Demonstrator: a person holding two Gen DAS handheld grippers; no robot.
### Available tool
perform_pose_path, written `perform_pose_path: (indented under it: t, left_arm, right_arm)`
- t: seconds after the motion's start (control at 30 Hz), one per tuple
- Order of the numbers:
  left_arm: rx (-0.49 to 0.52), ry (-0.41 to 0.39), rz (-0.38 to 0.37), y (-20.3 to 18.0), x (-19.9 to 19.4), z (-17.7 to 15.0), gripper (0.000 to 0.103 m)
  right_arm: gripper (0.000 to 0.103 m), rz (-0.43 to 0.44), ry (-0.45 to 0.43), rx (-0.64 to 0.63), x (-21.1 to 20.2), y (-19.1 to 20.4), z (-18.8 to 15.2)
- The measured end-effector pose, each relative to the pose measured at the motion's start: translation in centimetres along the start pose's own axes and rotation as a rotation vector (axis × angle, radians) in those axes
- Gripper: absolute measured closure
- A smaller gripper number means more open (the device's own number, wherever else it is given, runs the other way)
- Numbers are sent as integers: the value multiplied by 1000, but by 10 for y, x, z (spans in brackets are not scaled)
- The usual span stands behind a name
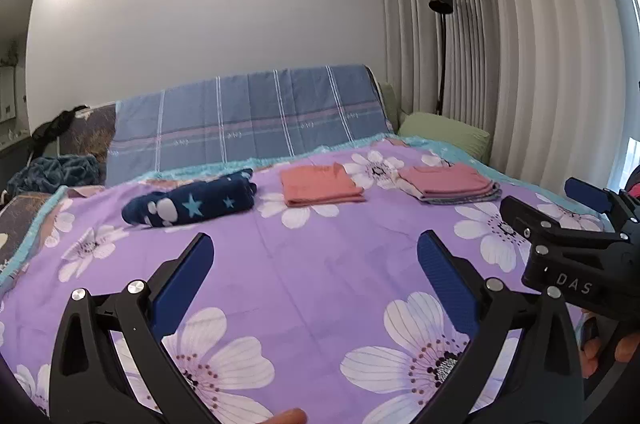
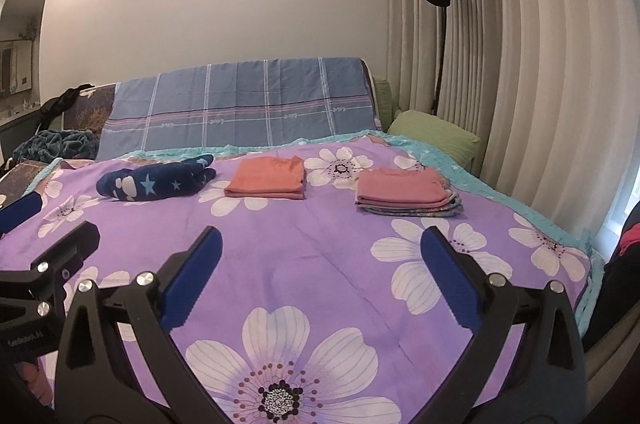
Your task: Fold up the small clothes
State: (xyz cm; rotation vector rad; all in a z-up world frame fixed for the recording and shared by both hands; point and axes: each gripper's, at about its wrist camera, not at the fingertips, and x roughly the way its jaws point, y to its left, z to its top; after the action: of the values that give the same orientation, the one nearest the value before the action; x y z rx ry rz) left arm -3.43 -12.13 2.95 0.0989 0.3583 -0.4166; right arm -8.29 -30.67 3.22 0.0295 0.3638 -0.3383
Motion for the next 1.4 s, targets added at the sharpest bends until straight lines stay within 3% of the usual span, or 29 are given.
perform_pose_path:
  t: [0.1,0.43,1.4]
  left_arm:
    - [-27,32,-33,3,7,-2,1]
    - [-11,79,12,-3,19,-9,1]
    - [25,104,6,-17,27,-14,1]
  right_arm:
    - [2,-1,7,12,2,-3,-1]
    - [2,-8,20,17,7,-7,-7]
    - [2,-26,43,-12,19,-7,-15]
